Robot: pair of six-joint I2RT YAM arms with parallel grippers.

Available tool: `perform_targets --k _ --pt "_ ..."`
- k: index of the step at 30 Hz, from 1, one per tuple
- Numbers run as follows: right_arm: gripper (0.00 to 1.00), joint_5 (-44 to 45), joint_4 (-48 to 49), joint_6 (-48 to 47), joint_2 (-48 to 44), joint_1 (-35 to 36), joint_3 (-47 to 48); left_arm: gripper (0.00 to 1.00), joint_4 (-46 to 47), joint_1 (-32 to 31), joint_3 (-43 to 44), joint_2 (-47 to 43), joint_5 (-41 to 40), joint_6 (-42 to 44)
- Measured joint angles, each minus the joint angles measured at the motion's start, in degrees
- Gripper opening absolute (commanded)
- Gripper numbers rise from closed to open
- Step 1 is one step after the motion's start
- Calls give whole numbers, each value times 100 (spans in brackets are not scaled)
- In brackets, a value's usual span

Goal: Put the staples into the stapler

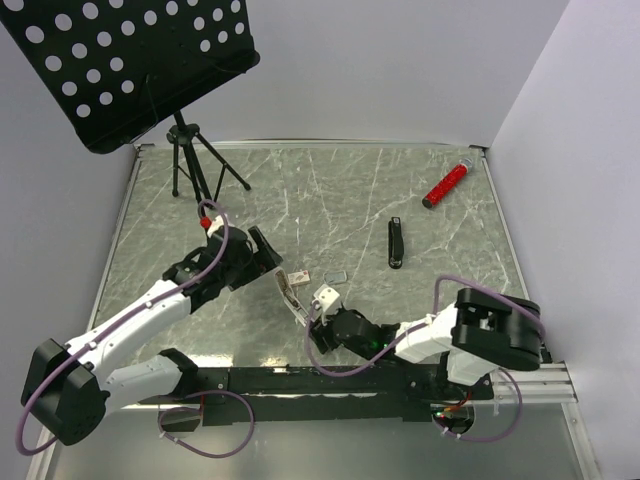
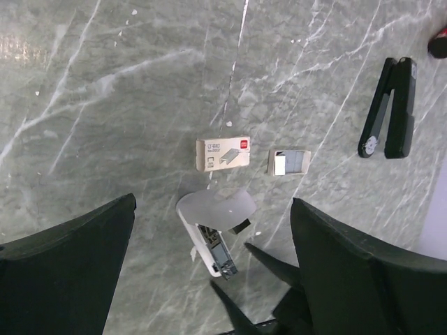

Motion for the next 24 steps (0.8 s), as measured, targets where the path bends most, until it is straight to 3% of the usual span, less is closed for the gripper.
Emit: perform_targets --k 9,24 --pt "53 249 409 -24 592 109 310 99 -22 -39 59 345 22 -247" --pt "36 186 721 -28 883 107 433 74 7 -59 120 765 111 -39"
